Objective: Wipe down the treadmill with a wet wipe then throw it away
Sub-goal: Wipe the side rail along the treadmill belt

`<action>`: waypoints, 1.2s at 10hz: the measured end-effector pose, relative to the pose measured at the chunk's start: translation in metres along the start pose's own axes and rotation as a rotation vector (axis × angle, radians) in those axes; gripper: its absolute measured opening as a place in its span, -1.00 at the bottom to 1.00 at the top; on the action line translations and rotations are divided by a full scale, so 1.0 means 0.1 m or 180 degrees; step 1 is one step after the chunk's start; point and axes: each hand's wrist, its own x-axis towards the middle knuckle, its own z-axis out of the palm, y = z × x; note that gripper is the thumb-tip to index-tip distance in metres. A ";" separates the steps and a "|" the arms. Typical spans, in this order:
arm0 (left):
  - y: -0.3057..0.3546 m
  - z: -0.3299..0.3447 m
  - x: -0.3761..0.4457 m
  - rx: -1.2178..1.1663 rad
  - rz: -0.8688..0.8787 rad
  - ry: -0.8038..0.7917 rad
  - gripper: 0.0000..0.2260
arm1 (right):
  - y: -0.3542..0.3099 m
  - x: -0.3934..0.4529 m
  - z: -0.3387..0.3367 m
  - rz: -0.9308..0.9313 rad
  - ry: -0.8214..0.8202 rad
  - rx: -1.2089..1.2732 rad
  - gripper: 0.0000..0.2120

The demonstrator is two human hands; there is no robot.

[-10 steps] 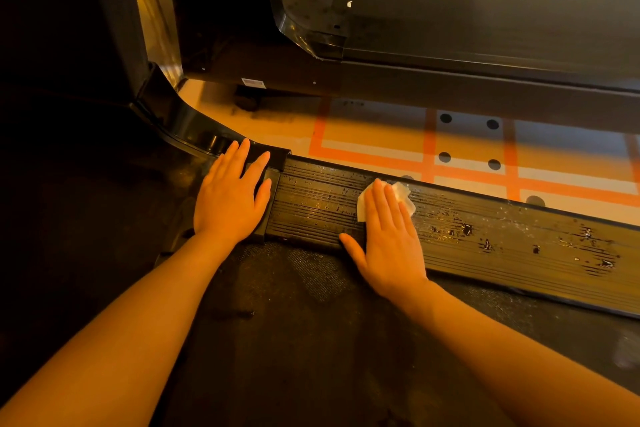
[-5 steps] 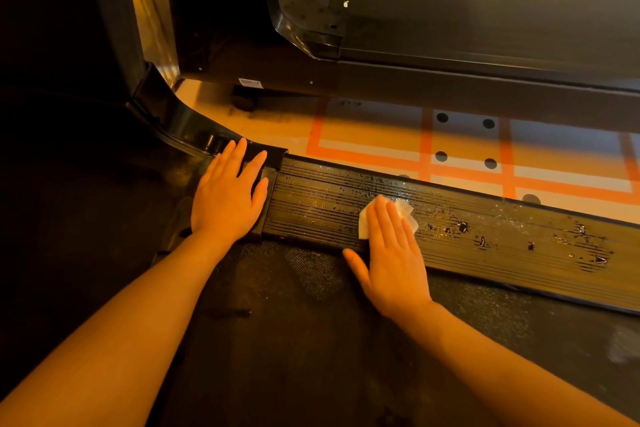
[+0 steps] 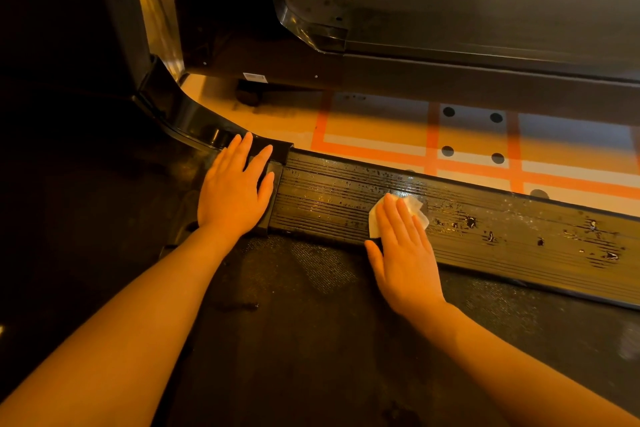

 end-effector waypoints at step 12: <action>-0.19 -0.05 -0.17 0.0512 0.0280 -0.0130 -0.53 | -0.86 0.65 0.26 -0.1288 0.0134 0.0280 -0.48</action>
